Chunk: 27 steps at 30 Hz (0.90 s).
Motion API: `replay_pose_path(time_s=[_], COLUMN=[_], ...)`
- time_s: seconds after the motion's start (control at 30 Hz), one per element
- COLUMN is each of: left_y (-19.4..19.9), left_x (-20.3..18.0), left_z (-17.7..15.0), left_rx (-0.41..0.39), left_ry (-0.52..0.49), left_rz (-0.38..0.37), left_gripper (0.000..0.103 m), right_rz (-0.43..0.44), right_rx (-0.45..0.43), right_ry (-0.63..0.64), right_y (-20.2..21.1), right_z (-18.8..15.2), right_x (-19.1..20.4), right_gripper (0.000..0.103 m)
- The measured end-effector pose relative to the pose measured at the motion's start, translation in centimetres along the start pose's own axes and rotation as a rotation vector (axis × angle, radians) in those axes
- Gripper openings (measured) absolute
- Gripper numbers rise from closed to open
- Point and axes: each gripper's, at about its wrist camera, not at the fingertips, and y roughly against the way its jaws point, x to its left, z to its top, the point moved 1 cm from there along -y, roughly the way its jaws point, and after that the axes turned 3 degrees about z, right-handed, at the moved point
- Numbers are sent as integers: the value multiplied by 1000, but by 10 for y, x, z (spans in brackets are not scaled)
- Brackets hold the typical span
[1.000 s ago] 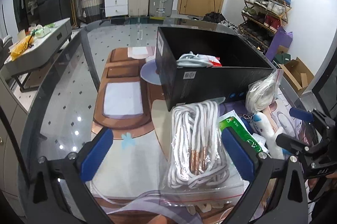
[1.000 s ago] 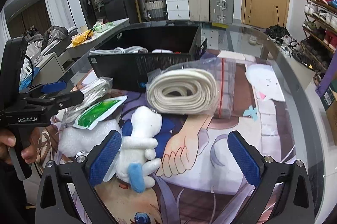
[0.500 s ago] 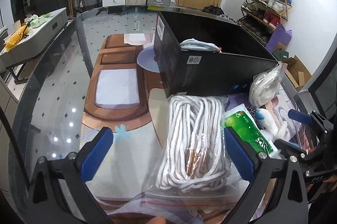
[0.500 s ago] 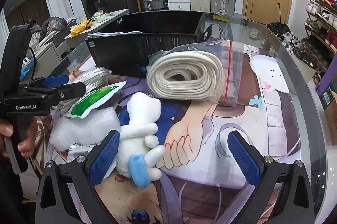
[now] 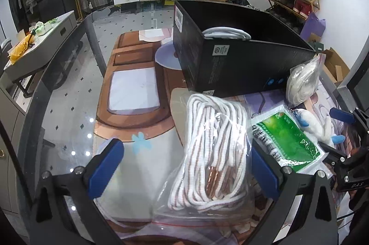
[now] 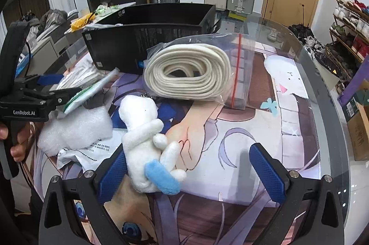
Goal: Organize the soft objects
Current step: 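Grasp the bagged white rope with left tool while right tool grasps white plush toy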
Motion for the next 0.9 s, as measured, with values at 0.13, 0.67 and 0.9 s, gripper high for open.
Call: replay_pose_path(time_s=[0.13, 0.67, 0.9], left_y=[-1, 3, 12], left_x=[-1, -13, -25], left_z=[0, -2, -6], left_rx=[1, -7, -52], left_ry=[-9, -46, -104], left_rz=[10, -15, -18], left_gripper=[103, 101, 56], right_rz=[-3, 85, 85], right_rx=[-1, -53, -59], right_ry=[7, 73, 71], right_y=[1, 10, 13], right_z=[-2, -6, -9], right_x=[1, 22, 21], right_gripper=[99, 37, 36])
